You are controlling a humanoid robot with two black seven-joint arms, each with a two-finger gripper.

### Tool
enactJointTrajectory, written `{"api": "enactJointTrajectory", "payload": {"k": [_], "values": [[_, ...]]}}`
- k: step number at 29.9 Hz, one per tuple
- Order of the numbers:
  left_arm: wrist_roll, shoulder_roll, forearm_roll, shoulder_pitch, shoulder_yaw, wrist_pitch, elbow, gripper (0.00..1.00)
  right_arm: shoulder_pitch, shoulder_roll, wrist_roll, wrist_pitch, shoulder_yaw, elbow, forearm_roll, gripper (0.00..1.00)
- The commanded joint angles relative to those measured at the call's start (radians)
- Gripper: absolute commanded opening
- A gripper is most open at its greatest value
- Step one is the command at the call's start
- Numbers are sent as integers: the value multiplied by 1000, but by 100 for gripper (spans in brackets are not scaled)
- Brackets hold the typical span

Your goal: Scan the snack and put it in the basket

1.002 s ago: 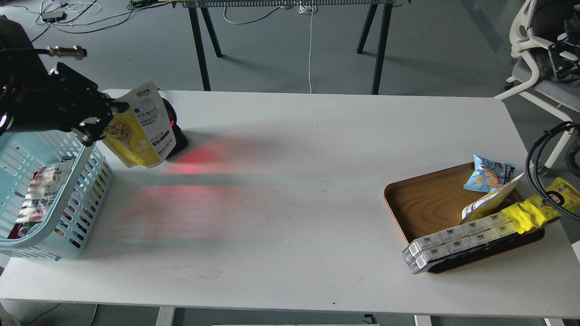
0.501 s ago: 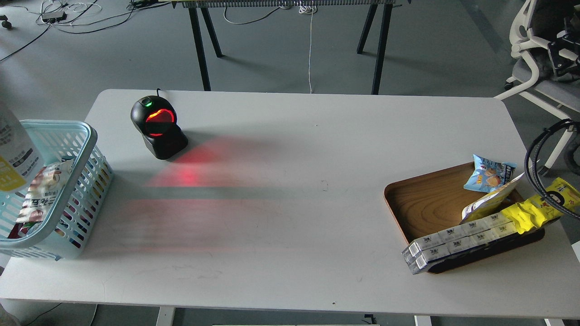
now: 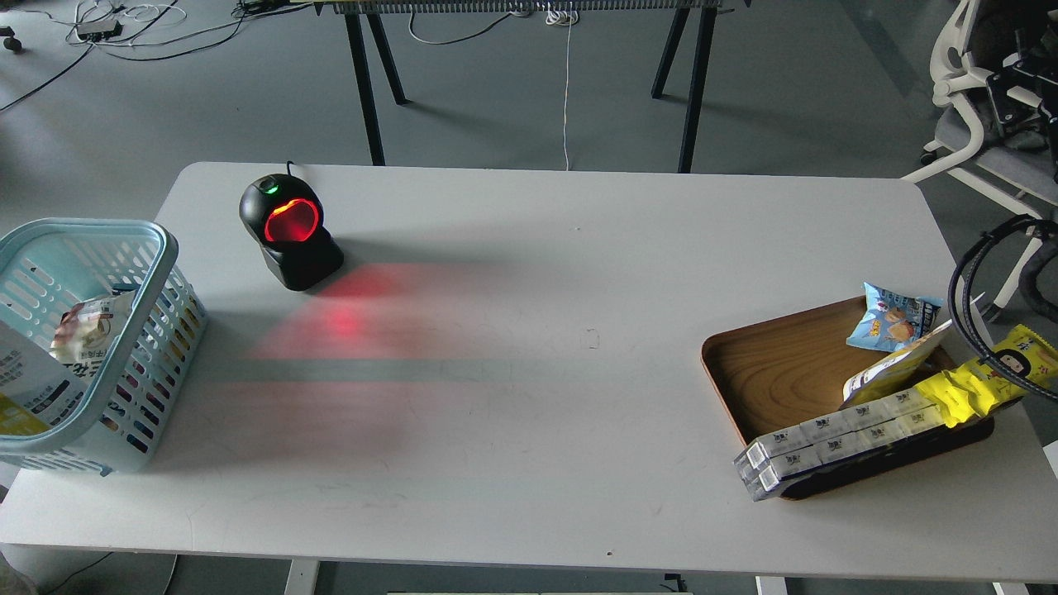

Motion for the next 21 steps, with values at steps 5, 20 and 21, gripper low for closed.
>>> {"api": "enactJointTrajectory", "payload": {"k": [5,20,21], "values": [[0,-19,-477,-67,-129,-158,7,75,0,-5,2,0,1,1,-2,99],[16,-384,-1697,-144,-208,-388,274,96,106,-17,-5,0,2,-15,-90,99],[24,-421,-1777,-142,-208,-395,303,97,109,-17,-5,0,2,-15,-90,99]]}}
